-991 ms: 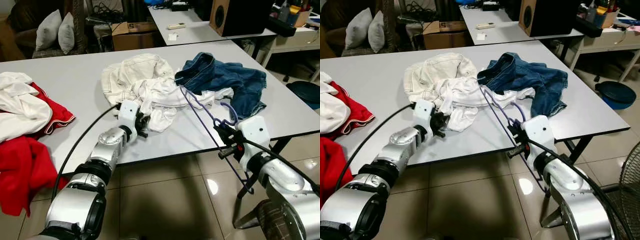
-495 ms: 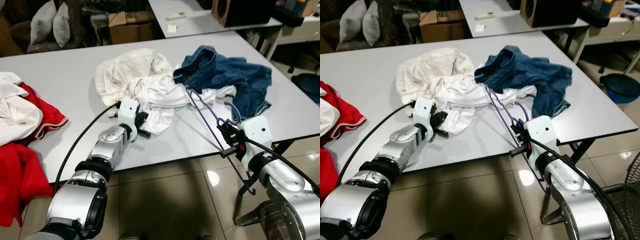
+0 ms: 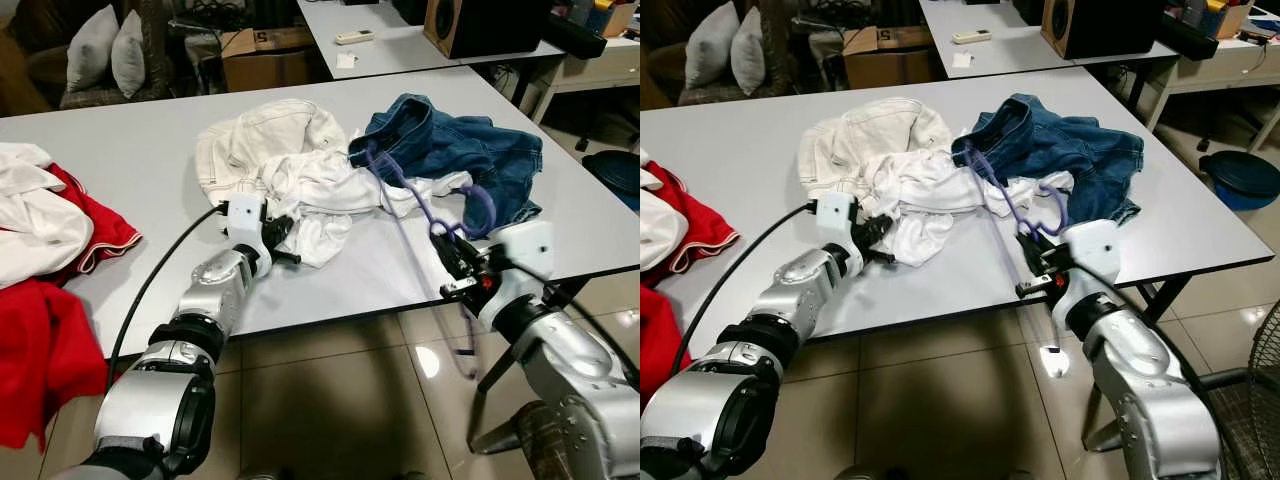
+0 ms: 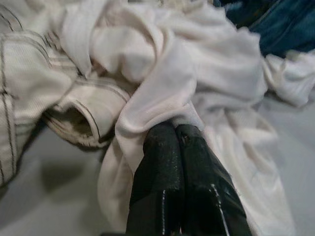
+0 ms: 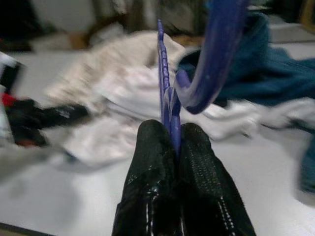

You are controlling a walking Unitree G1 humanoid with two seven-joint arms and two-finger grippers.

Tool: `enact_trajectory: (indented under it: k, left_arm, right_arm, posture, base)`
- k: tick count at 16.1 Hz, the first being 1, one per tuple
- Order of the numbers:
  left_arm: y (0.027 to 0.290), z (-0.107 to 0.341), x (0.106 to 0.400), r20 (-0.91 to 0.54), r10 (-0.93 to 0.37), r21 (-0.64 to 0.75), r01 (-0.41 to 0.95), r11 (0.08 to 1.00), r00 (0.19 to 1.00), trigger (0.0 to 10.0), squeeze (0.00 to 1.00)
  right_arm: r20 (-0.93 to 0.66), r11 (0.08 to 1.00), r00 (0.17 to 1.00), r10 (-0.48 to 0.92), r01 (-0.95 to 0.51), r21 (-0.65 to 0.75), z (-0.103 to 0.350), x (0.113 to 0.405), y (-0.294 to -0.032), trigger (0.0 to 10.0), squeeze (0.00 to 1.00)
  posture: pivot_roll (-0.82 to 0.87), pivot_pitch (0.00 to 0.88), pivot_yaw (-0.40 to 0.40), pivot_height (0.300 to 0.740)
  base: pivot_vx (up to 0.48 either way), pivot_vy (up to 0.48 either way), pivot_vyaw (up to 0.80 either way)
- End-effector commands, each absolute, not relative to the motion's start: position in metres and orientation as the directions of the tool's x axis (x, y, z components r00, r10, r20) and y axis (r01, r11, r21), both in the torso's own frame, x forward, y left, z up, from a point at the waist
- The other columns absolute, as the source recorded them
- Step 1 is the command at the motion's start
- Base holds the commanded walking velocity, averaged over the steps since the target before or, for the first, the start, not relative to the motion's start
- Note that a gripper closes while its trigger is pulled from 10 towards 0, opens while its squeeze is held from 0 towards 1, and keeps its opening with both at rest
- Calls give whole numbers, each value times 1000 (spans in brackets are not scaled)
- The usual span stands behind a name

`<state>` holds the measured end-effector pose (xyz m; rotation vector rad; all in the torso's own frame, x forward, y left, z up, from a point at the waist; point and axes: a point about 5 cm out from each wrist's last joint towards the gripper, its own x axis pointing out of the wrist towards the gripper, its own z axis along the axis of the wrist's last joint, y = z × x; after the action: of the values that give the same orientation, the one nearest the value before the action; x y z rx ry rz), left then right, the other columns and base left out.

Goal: Hang hanger

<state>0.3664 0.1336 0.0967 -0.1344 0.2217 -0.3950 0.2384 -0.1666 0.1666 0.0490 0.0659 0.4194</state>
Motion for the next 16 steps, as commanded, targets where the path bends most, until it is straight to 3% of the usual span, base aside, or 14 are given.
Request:
enact_trajectory:
  k: [1, 4, 6, 9, 12, 13, 14, 15, 16]
  left_arm:
    - [138, 110, 372, -135, -393, -165, 371, 914, 909, 0, 0]
    - [146, 113, 371, -104, -387, -185, 365, 913, 916, 0, 0]
    - [148, 114, 371, -92, -382, -191, 360, 913, 920, 0, 0]
    - [150, 114, 370, -92, -380, -187, 359, 914, 920, 0, 0]
    - [145, 108, 367, -129, -399, -120, 385, 915, 908, 0, 0]
    - [141, 105, 366, -160, -389, -55, 385, 921, 907, 10000, 0]
    - [134, 104, 366, -164, -399, -49, 397, 917, 902, 10000, 0]
    - [129, 104, 366, -163, -406, -60, 402, 914, 899, 10000, 643]
    - [123, 104, 367, -163, -422, -69, 416, 907, 892, 10000, 1000]
  right_arm:
    - [22, 876, 881, 473, -472, 101, 175, 232, -166, 10000, 0]
    - [107, 754, 774, 624, -632, 177, 183, 218, -163, 10000, 0]
    - [134, 722, 747, 652, -664, 194, 185, 215, -164, 10000, 0]
    - [152, 720, 747, 647, -664, 201, 187, 215, -167, 10000, 0]
    - [140, 781, 796, 590, -606, 155, 189, 218, -173, 10000, 0]
    - [91, 878, 877, 472, -477, 35, 190, 228, -182, 10000, 0]
    - [79, 939, 937, 340, -334, -79, 192, 237, -191, 10000, 0]
    - [81, 962, 966, 246, -233, -141, 194, 240, -198, 10000, 0]
    - [85, 963, 973, 216, -198, -184, 196, 241, -201, 10000, 0]
  posture:
    - [-41, 0, 88, 740]
    - [-42, 0, 83, 740]
    - [-39, 0, 78, 740]
    - [-40, 0, 77, 740]
    - [-42, 0, 76, 740]
    - [-48, 0, 76, 740]
    - [-50, 0, 74, 740]
    - [-53, 0, 72, 740]
    - [-57, 0, 73, 740]
  base:
    - [0, 0, 0]
    - [0, 0, 0]
    - [0, 0, 0]
    - [0, 0, 0]
    - [0, 0, 0]
    - [0, 0, 0]
    - [0, 0, 0]
    - [0, 0, 0]
    - [0, 0, 0]
